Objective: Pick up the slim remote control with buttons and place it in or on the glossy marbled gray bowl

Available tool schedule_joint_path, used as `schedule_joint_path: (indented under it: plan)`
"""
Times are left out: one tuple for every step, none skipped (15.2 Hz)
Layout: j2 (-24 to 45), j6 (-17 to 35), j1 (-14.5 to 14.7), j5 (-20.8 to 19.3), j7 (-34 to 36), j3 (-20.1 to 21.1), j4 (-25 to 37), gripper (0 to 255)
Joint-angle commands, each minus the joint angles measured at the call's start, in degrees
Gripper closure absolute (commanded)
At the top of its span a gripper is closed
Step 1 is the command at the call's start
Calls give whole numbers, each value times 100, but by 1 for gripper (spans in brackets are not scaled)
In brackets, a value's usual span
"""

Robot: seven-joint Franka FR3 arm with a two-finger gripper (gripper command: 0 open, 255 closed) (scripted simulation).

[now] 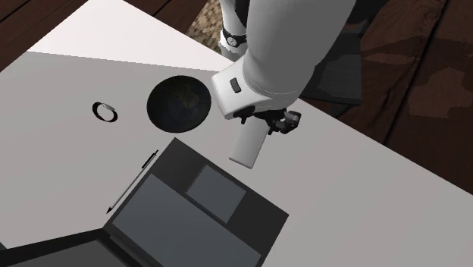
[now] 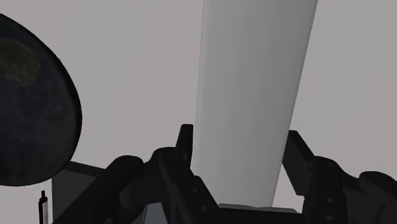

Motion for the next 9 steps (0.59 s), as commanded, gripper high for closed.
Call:
schedule_joint_path:
  plan:
    - [-97,-203,5,10,-19,-31,108,255]
    - [-129,-287,6,12,-24,-42,161,255]
    - [-161,-372,6,13,-30,-54,214,255]
    - [-190,-455,6,13,-34,-65,269,255]
    - [-218,-538,6,13,-39,-76,324,255]
    - [-245,-621,6,13,-43,-87,381,255]
    - [-248,-630,6,13,-44,-89,387,255]
    - [-341,-642,-38,-4,-195,-201,299,255]
    - [-429,-653,-84,-26,-345,-314,217,255]
